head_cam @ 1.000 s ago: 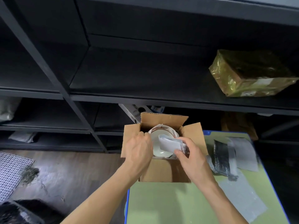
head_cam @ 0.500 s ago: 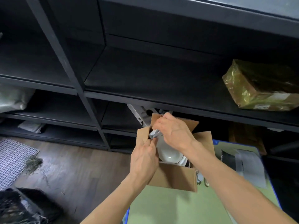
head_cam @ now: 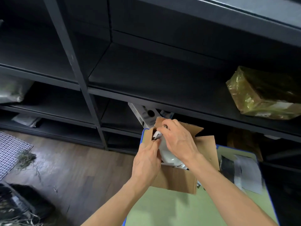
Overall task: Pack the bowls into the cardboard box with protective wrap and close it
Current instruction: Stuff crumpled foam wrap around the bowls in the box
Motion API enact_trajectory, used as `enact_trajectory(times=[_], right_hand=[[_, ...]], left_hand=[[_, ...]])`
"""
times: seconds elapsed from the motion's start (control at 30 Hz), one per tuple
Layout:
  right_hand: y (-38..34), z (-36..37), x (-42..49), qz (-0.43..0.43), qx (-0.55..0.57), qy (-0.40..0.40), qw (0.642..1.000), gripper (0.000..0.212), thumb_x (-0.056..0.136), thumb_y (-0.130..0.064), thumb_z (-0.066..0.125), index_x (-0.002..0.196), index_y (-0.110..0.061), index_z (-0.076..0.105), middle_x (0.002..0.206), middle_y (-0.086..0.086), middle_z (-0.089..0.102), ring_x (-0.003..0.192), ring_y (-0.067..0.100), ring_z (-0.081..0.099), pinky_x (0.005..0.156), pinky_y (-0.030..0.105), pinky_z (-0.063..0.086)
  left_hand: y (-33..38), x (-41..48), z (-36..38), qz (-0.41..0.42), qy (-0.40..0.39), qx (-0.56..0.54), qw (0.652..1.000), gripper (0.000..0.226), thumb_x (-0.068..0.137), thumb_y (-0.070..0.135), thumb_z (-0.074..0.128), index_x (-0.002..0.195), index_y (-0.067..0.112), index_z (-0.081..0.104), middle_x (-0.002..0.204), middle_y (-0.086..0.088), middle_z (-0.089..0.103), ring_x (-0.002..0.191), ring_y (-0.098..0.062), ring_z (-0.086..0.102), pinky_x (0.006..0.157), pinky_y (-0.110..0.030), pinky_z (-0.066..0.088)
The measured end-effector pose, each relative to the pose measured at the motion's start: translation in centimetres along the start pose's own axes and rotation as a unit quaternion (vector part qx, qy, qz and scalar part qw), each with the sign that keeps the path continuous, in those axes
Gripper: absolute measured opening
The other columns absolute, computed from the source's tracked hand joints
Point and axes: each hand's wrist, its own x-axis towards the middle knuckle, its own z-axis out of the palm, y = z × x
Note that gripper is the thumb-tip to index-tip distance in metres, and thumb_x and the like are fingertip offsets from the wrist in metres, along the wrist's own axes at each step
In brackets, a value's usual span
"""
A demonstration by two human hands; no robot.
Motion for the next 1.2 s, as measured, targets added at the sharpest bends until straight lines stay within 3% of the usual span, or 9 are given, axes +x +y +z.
enact_trajectory(times=[0.07, 0.17, 0.3, 0.4, 0.57, 0.67, 0.77, 1.1, 1.2], right_hand=[[0.2, 0.7, 0.2, 0.019, 0.015, -0.014, 1.000, 0.032, 0.075, 0.004, 0.070, 0.102, -0.014, 0.071, 0.101, 0.002, 0.060, 0.090, 0.020, 0.059, 0.065, 0.030, 0.056], [0.0, 2.0, 0.7, 0.015, 0.014, -0.050, 0.999, 0.026, 0.081, -0.001, 0.069, 0.104, -0.015, 0.069, 0.102, 0.002, 0.062, 0.093, 0.020, 0.061, 0.075, 0.035, 0.059], [-0.6, 2.7, 0.7, 0.016, 0.021, -0.074, 0.997, 0.033, 0.087, -0.009, 0.068, 0.119, -0.018, 0.064, 0.112, -0.001, 0.067, 0.100, 0.018, 0.064, 0.082, 0.029, 0.055], [-0.3, 2.5, 0.0, 0.028, 0.032, -0.022, 0.999, 0.031, 0.084, -0.006, 0.069, 0.113, -0.019, 0.066, 0.107, -0.002, 0.069, 0.094, 0.017, 0.067, 0.079, 0.029, 0.058], [1.0, 2.5, -1.5, -0.002, 0.046, 0.041, 0.998, 0.039, 0.062, 0.008, 0.080, 0.096, -0.011, 0.076, 0.096, 0.005, 0.075, 0.088, 0.025, 0.072, 0.083, 0.040, 0.060], [1.0, 3.7, -2.0, 0.005, 0.036, -0.008, 0.999, 0.052, 0.052, 0.003, 0.090, 0.101, -0.012, 0.078, 0.103, 0.005, 0.076, 0.096, 0.024, 0.073, 0.091, 0.043, 0.058], [0.6, 4.2, -1.8, 0.033, 0.027, -0.046, 0.998, 0.056, 0.054, -0.004, 0.092, 0.105, -0.020, 0.077, 0.107, -0.003, 0.075, 0.102, 0.019, 0.071, 0.095, 0.037, 0.053], [0.2, 3.3, -1.0, 0.039, 0.016, -0.101, 0.994, 0.039, 0.089, -0.014, 0.063, 0.126, -0.027, 0.067, 0.127, -0.010, 0.066, 0.120, 0.016, 0.056, 0.111, 0.033, 0.037], [0.1, 3.1, -1.0, 0.038, 0.007, -0.102, 0.994, 0.037, 0.088, -0.018, 0.063, 0.123, -0.030, 0.068, 0.124, -0.012, 0.067, 0.117, 0.014, 0.056, 0.110, 0.032, 0.037]], left_hand=[[0.0, 0.1, 0.2, 0.000, -0.001, 0.002, 1.000, 0.049, 0.094, 0.012, 0.044, 0.139, 0.033, 0.048, 0.131, 0.017, 0.052, 0.083, -0.015, 0.033, 0.065, -0.025, 0.038], [0.1, 0.2, 0.2, 0.012, 0.005, 0.022, 1.000, 0.045, 0.095, 0.012, 0.042, 0.136, 0.029, 0.052, 0.114, 0.013, 0.060, 0.077, -0.016, 0.033, 0.065, -0.024, 0.032], [0.0, 0.0, 0.1, 0.028, 0.024, 0.042, 0.998, 0.036, 0.093, 0.012, 0.050, 0.126, 0.021, 0.061, 0.096, 0.007, 0.062, 0.070, -0.014, 0.031, 0.062, -0.023, 0.029], [-0.1, 0.1, 0.2, 0.014, 0.012, 0.037, 0.999, 0.038, 0.097, 0.015, 0.042, 0.132, 0.025, 0.054, 0.100, 0.009, 0.058, 0.076, -0.015, 0.033, 0.061, -0.025, 0.030], [-0.5, 0.3, 0.8, 0.031, 0.025, 0.054, 0.998, 0.026, 0.094, 0.010, 0.042, 0.111, 0.023, 0.057, 0.089, 0.010, 0.058, 0.067, -0.018, 0.030, 0.056, -0.025, 0.026], [-0.4, 0.4, 0.6, 0.062, 0.065, 0.079, 0.993, 0.024, 0.084, 0.009, 0.065, 0.102, 0.023, 0.064, 0.080, 0.012, 0.059, 0.060, -0.015, 0.029, 0.053, -0.020, 0.026], [0.4, 0.1, -0.2, 0.084, 0.075, 0.109, 0.988, 0.030, 0.065, 0.008, 0.083, 0.088, 0.021, 0.068, 0.070, 0.012, 0.057, 0.053, -0.013, 0.043, 0.046, -0.017, 0.029], [0.1, 0.0, -0.1, 0.099, 0.080, 0.095, 0.987, 0.035, 0.065, 0.011, 0.086, 0.093, 0.022, 0.068, 0.075, 0.013, 0.060, 0.055, -0.011, 0.045, 0.049, -0.020, 0.043], [-0.1, -0.1, 0.1, 0.081, 0.045, 0.059, 0.994, 0.024, 0.085, 0.009, 0.068, 0.108, 0.016, 0.065, 0.090, 0.004, 0.064, 0.068, -0.017, 0.048, 0.062, -0.026, 0.045]])
